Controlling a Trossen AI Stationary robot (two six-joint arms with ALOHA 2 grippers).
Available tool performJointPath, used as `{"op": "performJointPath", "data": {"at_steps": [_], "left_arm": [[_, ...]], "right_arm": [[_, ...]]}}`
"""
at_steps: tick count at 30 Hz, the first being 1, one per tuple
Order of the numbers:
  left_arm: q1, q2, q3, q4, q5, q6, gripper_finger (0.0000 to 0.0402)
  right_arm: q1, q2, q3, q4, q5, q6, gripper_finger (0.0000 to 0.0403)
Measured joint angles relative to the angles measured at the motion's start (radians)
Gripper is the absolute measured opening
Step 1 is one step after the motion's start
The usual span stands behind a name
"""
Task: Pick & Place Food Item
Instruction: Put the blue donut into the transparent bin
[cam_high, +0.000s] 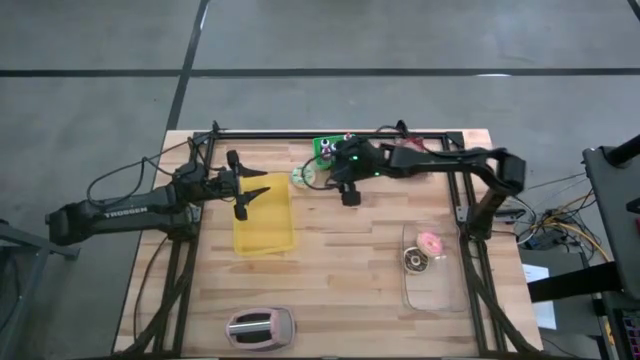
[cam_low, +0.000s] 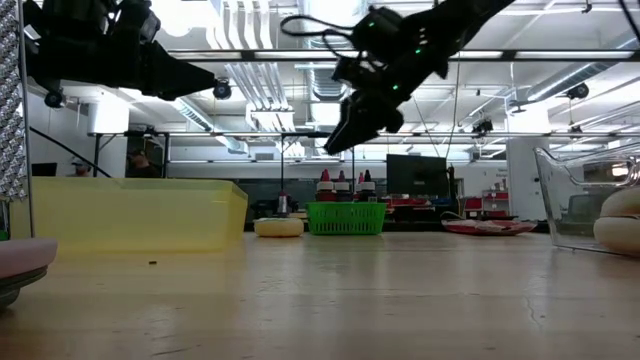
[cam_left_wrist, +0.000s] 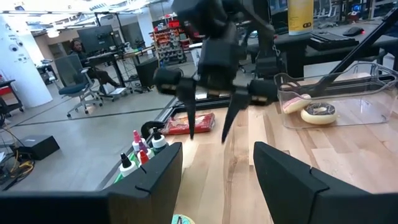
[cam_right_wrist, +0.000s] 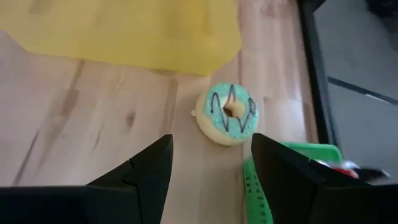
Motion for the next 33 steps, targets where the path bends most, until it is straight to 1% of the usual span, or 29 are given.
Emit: {"op": "performJointPath", "data": {"at_steps": [10, 14, 16, 19, 26, 28, 33], "left_arm": [[0.000, 0.000, 0.000, -0.019, -0.006, 0.004, 0.0202], [0.000, 0.000, 0.000, -0.019, -0.008, 0.004, 0.0202], [0.000, 0.000, 0.000, -0.019, -0.008, 0.007, 0.0202], [0.001, 0.000, 0.000, -0.022, -0.008, 0.015, 0.0202], [0.002, -0.001, 0.000, -0.015, -0.008, 0.016, 0.0202], [0.002, -0.003, 0.000, -0.014, -0.008, 0.016, 0.0202], [0.002, -0.004, 0.000, -0.014, -0.008, 0.016, 0.0202]], "right_arm": [[-0.039, 0.236, 0.278, -0.181, -0.079, -0.108, 0.0214], [-0.059, 0.318, 0.388, -0.267, -0.175, -0.133, 0.0214], [-0.064, 0.360, 0.438, -0.308, -0.199, -0.143, 0.0214], [-0.067, 0.422, 0.533, -0.390, -0.204, -0.171, 0.0214], [-0.071, 0.565, 0.769, -0.575, -0.256, -0.206, 0.0214], [-0.073, 0.606, 0.837, -0.607, -0.259, -0.214, 0.0214], [-0.085, 0.691, 0.962, -0.704, -0.279, -0.231, 0.0214]]}}
